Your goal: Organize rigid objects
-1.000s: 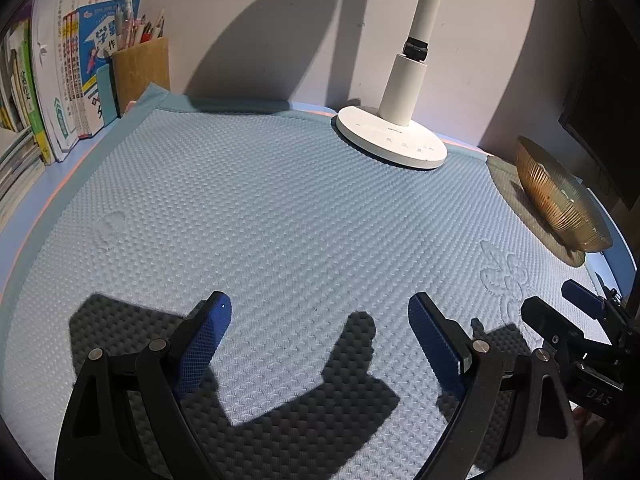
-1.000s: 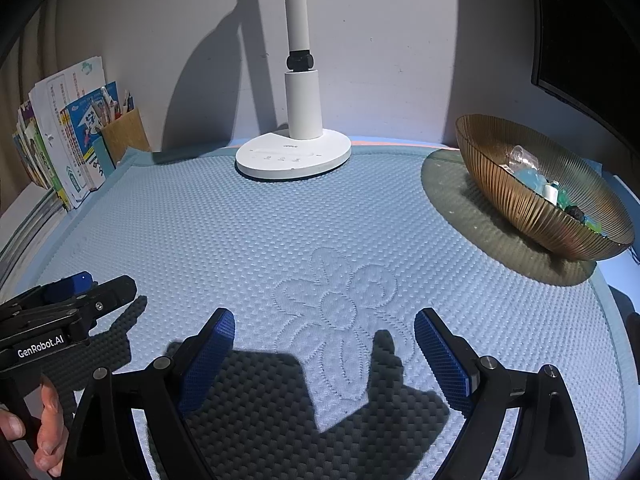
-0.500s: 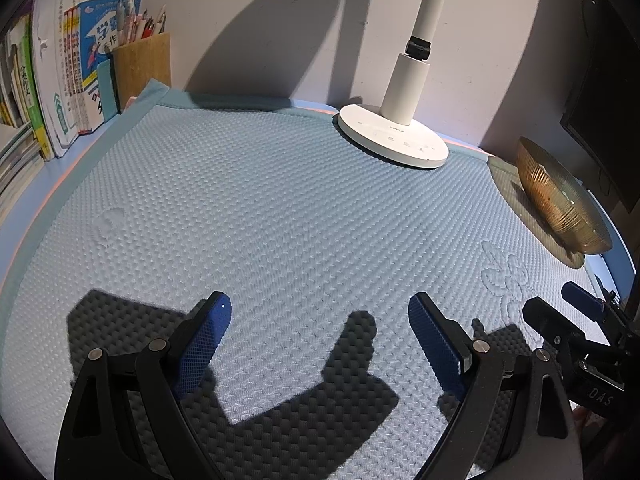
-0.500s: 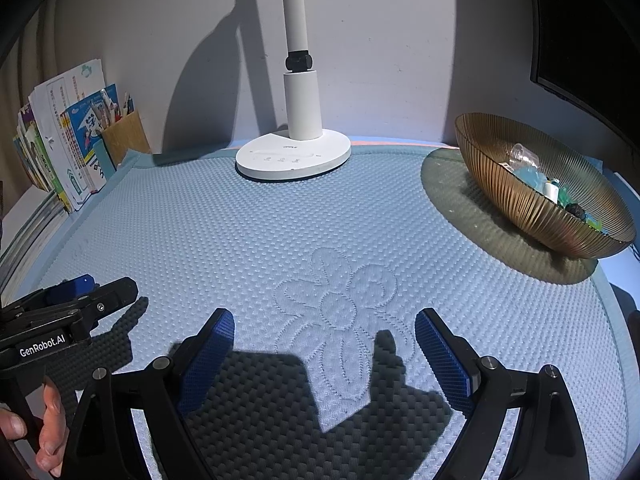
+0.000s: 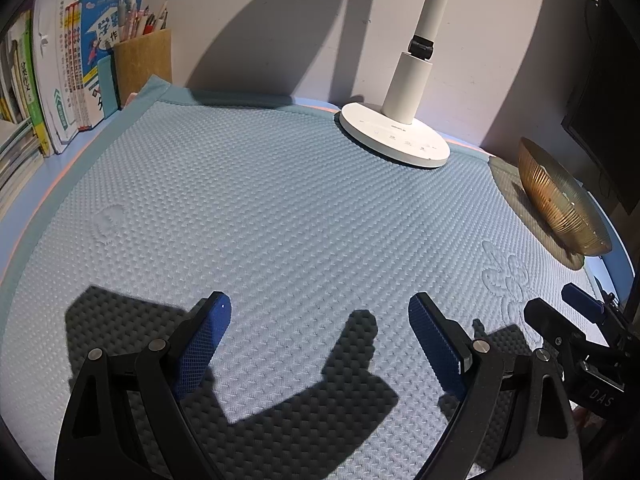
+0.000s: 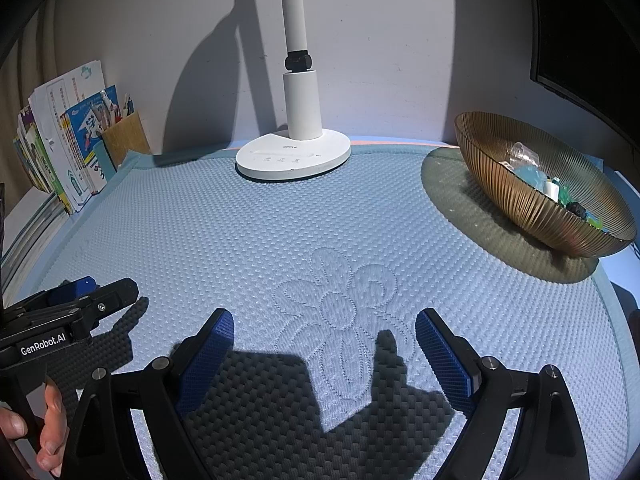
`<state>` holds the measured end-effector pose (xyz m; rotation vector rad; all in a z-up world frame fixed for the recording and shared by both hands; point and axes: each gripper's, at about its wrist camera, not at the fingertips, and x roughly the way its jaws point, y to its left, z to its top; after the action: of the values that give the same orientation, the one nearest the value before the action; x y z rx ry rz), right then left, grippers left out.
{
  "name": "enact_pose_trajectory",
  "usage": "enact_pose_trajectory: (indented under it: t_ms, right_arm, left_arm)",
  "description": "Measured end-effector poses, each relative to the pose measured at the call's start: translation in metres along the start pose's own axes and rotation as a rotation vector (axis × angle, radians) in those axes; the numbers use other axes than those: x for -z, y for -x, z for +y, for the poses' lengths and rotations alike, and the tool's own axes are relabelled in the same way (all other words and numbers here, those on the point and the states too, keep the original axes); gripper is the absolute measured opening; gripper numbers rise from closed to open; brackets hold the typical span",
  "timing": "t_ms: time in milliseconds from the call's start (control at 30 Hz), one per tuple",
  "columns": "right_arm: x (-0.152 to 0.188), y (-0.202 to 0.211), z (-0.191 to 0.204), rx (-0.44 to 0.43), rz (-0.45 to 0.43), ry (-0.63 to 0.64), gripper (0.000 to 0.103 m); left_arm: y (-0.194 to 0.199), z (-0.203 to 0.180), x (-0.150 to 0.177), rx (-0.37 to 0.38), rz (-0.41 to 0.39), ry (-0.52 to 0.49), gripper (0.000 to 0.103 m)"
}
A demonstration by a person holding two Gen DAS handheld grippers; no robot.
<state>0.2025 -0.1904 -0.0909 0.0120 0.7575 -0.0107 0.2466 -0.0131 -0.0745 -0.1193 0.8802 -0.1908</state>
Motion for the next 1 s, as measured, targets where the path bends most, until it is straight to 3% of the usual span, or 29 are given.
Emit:
enact_pose_trajectory:
  t_ms: [1000]
  right_arm:
    - [0.0005, -0.004, -0.0022, -0.002, 0.016, -0.013, 0.092]
  left_arm:
    - [-0.0077, -0.0018, -0.001, -0.022, 0.05, -0.005, 0.092]
